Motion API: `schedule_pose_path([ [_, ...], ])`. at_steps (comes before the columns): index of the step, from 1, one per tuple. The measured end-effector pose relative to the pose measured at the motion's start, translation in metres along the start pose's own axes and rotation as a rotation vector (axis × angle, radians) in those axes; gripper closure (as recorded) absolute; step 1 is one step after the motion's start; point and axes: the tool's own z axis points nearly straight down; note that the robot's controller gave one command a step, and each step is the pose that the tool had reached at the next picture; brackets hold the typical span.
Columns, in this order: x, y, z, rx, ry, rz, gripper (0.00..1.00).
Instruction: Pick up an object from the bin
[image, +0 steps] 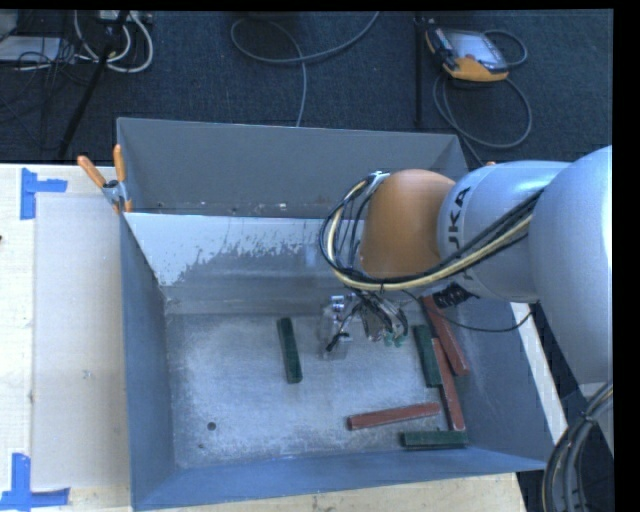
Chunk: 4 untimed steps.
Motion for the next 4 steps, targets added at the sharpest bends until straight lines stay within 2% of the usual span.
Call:
schedule_pose_path([
  [1,0.000,0.000,0.000,0.000,0.000,0.000,0.00],
  [2,0.014,0.095,0.000,-0.003,0.001,-0.181,0.00],
  [3,0.013,0.092,0.000,0.000,0.000,-0.176,1.00],
  [4,0.013,0.092,0.000,0.000,0.000,-0.175,0.00],
])
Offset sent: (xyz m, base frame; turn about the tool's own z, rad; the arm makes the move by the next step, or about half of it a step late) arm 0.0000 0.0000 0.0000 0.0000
